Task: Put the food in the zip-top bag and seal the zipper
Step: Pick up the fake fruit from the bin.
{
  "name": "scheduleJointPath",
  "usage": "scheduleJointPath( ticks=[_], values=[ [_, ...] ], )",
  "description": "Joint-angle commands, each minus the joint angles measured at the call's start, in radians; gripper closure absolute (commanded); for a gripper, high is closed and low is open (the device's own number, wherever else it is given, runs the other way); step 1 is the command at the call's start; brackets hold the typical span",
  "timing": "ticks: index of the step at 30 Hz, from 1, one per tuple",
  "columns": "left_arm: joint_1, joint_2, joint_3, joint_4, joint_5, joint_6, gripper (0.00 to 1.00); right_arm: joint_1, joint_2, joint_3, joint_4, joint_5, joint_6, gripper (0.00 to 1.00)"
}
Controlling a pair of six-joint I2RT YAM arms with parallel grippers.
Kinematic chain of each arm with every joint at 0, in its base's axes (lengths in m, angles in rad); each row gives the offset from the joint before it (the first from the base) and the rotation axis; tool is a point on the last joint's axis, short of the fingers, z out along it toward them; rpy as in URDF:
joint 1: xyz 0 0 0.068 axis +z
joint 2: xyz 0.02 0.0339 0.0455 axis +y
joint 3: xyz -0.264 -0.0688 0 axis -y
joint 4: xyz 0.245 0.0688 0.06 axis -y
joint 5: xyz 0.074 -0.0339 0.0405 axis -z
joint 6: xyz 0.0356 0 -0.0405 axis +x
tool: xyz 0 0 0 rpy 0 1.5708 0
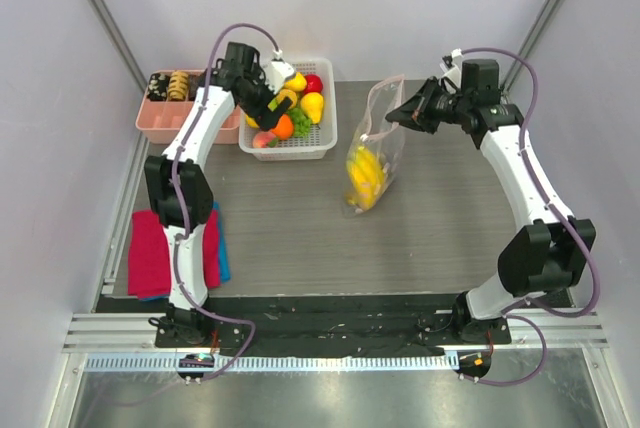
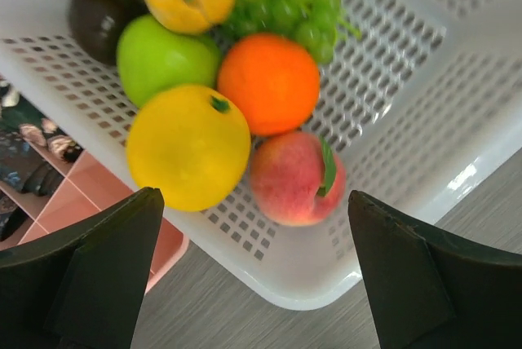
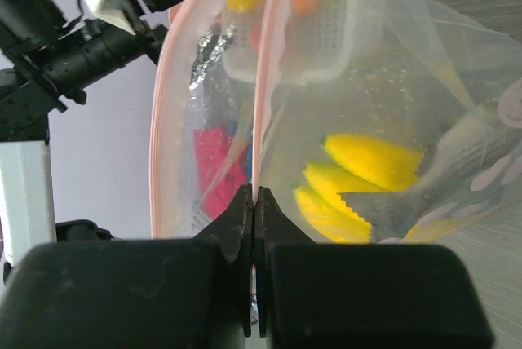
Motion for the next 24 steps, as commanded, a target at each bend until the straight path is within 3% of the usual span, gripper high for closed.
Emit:
scheduleJointPath(
  ticks=[1,7,24],
  values=[
    [0.005,-0.073,-0.085,0.009,-0.028,0.276,0.00,0.001,0.059,0.249,-0.176,-0.031,-0.205,0.99],
    [0.010,-0.016,-0.031,-0.006,-0.012,0.338,0.00,0.025,0.113,0.398,-0.342,-0.028,-0.276,0.99],
    [0.010,0.157,0.000,0.099,-0.134,0.556,0.03,0.082,0.173,0.403,-0.343,0.022,-0.298,0.99]
  ],
)
